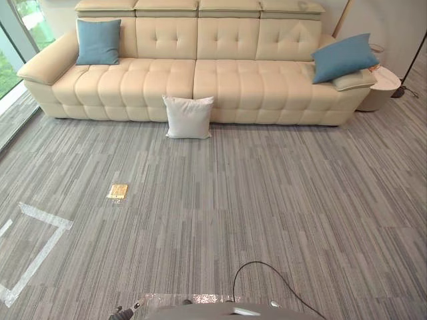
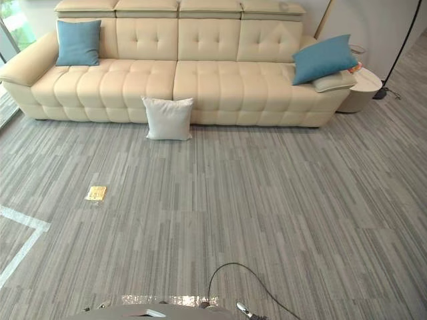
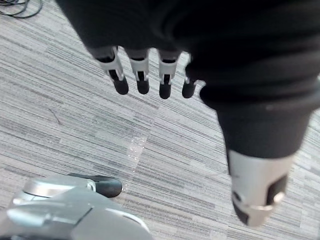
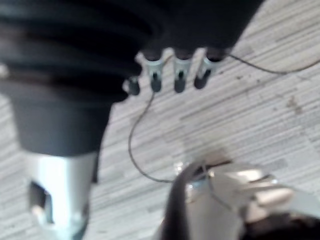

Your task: Pick up cushions and gather them together orderly.

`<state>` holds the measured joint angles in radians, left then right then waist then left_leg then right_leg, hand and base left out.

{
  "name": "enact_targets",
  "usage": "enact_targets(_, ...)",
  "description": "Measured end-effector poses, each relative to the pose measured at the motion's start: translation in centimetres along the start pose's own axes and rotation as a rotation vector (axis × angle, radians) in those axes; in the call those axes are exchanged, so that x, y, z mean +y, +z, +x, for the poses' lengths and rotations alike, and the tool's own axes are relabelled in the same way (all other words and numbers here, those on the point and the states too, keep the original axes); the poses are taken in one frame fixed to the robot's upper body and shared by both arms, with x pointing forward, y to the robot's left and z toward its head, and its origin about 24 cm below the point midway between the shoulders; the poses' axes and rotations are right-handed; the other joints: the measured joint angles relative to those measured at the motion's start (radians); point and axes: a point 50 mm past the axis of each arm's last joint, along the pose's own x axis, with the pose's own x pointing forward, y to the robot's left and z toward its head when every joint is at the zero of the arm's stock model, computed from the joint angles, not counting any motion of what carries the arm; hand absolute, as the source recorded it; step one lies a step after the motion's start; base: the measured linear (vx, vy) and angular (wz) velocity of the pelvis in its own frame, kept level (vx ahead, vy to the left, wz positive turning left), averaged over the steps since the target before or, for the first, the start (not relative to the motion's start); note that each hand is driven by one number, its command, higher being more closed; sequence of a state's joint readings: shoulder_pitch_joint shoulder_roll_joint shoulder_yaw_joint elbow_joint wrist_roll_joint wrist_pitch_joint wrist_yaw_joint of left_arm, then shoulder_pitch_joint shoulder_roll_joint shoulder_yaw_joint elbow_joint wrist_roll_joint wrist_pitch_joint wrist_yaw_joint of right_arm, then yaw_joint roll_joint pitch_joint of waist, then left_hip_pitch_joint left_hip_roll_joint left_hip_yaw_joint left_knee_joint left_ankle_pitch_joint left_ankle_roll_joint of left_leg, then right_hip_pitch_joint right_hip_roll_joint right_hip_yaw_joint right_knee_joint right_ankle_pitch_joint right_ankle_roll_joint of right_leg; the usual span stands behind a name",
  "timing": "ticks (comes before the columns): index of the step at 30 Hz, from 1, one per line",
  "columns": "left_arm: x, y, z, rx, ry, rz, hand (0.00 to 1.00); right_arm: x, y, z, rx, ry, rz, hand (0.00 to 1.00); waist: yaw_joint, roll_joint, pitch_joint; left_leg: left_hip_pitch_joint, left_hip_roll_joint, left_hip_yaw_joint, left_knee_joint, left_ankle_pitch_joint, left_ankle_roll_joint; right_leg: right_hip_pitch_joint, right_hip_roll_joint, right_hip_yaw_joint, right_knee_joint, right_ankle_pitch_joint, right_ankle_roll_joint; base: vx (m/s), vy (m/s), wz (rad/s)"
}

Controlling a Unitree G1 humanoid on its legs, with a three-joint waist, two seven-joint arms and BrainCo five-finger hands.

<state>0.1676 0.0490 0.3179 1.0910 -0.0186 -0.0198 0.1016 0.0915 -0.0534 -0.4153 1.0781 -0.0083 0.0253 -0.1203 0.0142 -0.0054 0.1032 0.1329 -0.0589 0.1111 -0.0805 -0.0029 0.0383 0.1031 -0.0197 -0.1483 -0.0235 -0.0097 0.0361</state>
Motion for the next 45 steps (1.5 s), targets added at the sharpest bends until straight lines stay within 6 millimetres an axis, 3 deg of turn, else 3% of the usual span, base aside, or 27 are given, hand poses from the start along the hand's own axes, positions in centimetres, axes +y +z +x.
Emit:
enact_targets(13, -0.1, 0.9, 0.2, -0.025, -0.011, 0.043, 0.0, 0.5, 0.8, 0.1, -0.023, 0.004, -0.037, 0.0, 0.009, -0.011, 0.022, -0.024, 0.003, 0.043, -0.004, -0.009, 0.001, -0.024, 0.007, 0.038, -0.021, 0.016, -0.001, -0.03, -0.016, -0.09)
enact_targets(17, -0.2, 1.7, 0.3, -0.043, -0.013, 0.033, 0.0, 0.9, 1.5, 0.1, -0.044, 0.004, -0.046, 0.0, 0.016, -0.023, 0.042, -0.064, 0.006, 0.073, 0.05, -0.048, 0.004, -0.077, 0.003, 0.063, 0.031, 0.002, 0.012, 0.02, 0.025, -0.25)
enact_targets(19, -0.1, 1.9, 0.3, -0.052, -0.012, 0.03, 0.0, 1.1, 1.8, 0.1, -0.05, 0.009, -0.048, 0.0, 0.025, -0.03, 0.053, -0.096, 0.015, 0.09, 0.14, -0.117, 0.015, -0.115, -0.005, 0.074, 0.122, -0.043, 0.031, 0.04, 0.037, -0.31)
enact_targets(21, -0.4, 2.1, 0.3, -0.058, -0.017, 0.025, 0.0, 0.9, 2.2, 0.1, -0.072, 0.004, -0.047, 0.0, 0.024, -0.016, 0.064, -0.117, 0.039, 0.101, 0.226, -0.187, 0.034, -0.188, -0.009, 0.045, 0.315, -0.088, 0.047, 0.01, 0.032, -0.19)
enact_targets(22, -0.6, 2.4, 0.4, -0.066, -0.022, 0.02, 0.0, 0.9, 2.6, 0.1, -0.093, 0.004, -0.046, 0.0, 0.024, -0.013, 0.068, -0.121, 0.051, 0.105, 0.262, -0.214, 0.035, -0.249, -0.02, 0.016, 0.453, -0.102, 0.035, 0.06, 0.069, -0.14)
enact_targets(23, -0.5, 2.8, 0.4, -0.076, -0.019, 0.017, 0.0, 1.0, 2.4, -0.1, -0.104, 0.009, -0.058, 0.0, 0.024, -0.012, 0.075, -0.118, 0.057, 0.106, 0.315, -0.256, 0.035, -0.342, -0.06, -0.019, 0.692, -0.109, 0.014, 0.11, 0.075, -0.08)
enact_targets(26, -0.2, 3.1, 0.5, -0.084, -0.012, 0.006, 0.0, 1.0, 2.1, -0.2, -0.101, 0.01, -0.062, 0.0, 0.024, -0.027, 0.073, -0.076, 0.075, 0.1, 0.368, -0.319, 0.013, -0.464, -0.1, -0.032, 0.981, -0.152, 0.016, 0.23, 0.033, -0.04)
enact_targets(27, -0.3, 3.3, 0.5, -0.088, -0.013, 0.007, 0.0, 1.0, 2.1, -0.2, -0.106, 0.01, -0.06, 0.0, 0.02, -0.027, 0.073, -0.069, 0.077, 0.093, 0.366, -0.326, 0.011, -0.481, -0.1, -0.035, 0.993, -0.164, 0.017, 0.29, 0.005, 0.19)
enact_targets(29, -0.9, 4.7, 0.6, -0.126, -0.028, -0.007, 0.0, 1.0, 2.2, -0.3, -0.111, 0.006, -0.035, 0.0, 0.004, -0.026, 0.074, -0.031, 0.079, 0.051, 0.322, -0.335, 0.005, -0.544, -0.098, -0.081, 0.888, -0.196, 0.023, 0.43, -0.018, 0.44)
enact_targets(31, -1.9, 5.8, 0.5, -0.155, -0.05, -0.012, 0.0, 0.8, 2.3, -0.2, -0.107, 0.0, -0.026, 0.0, -0.002, -0.017, 0.083, 0.007, 0.086, 0.023, 0.285, -0.337, 0.0, -0.566, -0.078, -0.117, 0.718, -0.187, 0.015, 0.48, -0.066, 0.56)
enact_targets(33, -3.8, 6.0, 0.3, -0.161, -0.102, 0.012, 0.0, 0.5, 2.5, -0.1, -0.108, -0.007, -0.036, 0.0, -0.034, 0.017, 0.103, 0.099, 0.121, -0.032, 0.197, -0.334, -0.01, -0.571, -0.03, -0.137, 0.448, -0.092, 0.008, 0.59, -0.134, 0.92)
enact_targets(35, -4.3, 6.1, 0.3, -0.164, -0.12, 0.036, 0.0, 0.7, 1.9, -0.2, -0.085, -0.001, -0.037, 0.0, -0.047, -0.006, 0.104, 0.14, 0.11, -0.071, 0.182, -0.333, -0.037, -0.566, -0.029, -0.113, 0.318, -0.002, 0.004, 0.66, -0.235, 0.81)
enact_targets(36, -4.2, 6.1, 0.3, -0.165, -0.118, 0.035, 0.0, 0.7, 0.9, -0.3, -0.054, -0.001, -0.035, 0.0, -0.048, -0.018, 0.099, 0.176, 0.114, -0.093, 0.189, -0.347, -0.06, -0.555, -0.039, -0.095, 0.315, 0.104, -0.05, 0.79, -0.347, 0.63)
enact_targets(37, -4.8, 6.2, 0.2, -0.162, -0.129, 0.009, 0.0, 0.3, 1.9, 0.0, -0.072, -0.012, -0.034, 0.0, -0.046, 0.024, 0.098, 0.173, 0.157, -0.098, 0.252, -0.329, -0.102, -0.566, -0.027, -0.13, 0.424, 0.045, -0.095, 0.66, -0.318, 0.51)
enact_targets(38, -5.1, 6.0, 0.1, -0.158, -0.134, -0.01, 0.0, 0.4, 2.5, 0.0, -0.091, -0.011, -0.031, 0.0, -0.047, 0.039, 0.098, 0.14, 0.174, -0.098, 0.351, -0.303, -0.142, -0.558, -0.019, -0.144, 0.45, -0.004, -0.098, 0.63, -0.321, 0.29)
enact_targets(39, -5.1, 5.9, 0.1, -0.153, -0.133, -0.032, 0.0, 0.3, 2.9, 0.0, -0.103, -0.014, -0.032, 0.0, -0.047, 0.053, 0.101, 0.093, 0.19, -0.098, 0.469, -0.274, -0.147, -0.537, -0.002, -0.147, 0.451, -0.035, -0.103, 0.63, -0.331, 0.12)
enact_targets(40, -5.3, 5.1, 0.0, -0.122, -0.127, -0.097, 0.0, 0.0, 3.4, 0.0, -0.125, -0.024, -0.03, 0.0, -0.043, 0.076, 0.101, -0.024, 0.229, -0.103, 0.749, -0.183, -0.17, -0.476, 0.037, -0.147, 0.429, -0.073, -0.111, 0.76, -0.353, -0.03)
enact_targets(42, -4.7, 5.2, 0.0, -0.129, -0.106, -0.163, 0.0, -0.2, 3.1, 0.0, -0.119, -0.031, -0.035, 0.0, -0.036, 0.078, 0.102, -0.148, 0.281, -0.079, 1.066, -0.139, -0.221, -0.378, 0.082, -0.148, 0.383, -0.1, -0.134, 0.67, -0.27, -0.24)
enact_targets(43, -4.4, 5.7, 0.1, -0.145, -0.097, -0.191, 0.0, -0.2, 3.0, 0.0, -0.116, -0.035, -0.035, 0.0, -0.018, 0.072, 0.108, -0.212, 0.326, -0.022, 1.217, -0.14, -0.208, -0.305, 0.105, -0.134, 0.347, -0.114, -0.151, 0.53, -0.195, -0.39)
enact_targets(45, -4.3, 6.5, 0.0, -0.18, -0.094, -0.219, 0.0, 0.0, 3.1, 0.0, -0.12, -0.03, -0.04, 0.0, -0.006, 0.059, 0.116, -0.324, 0.378, 0.072, 1.319, -0.17, -0.148, -0.181, 0.121, -0.105, 0.282, -0.123, -0.154, 0.53, -0.159, -0.43)
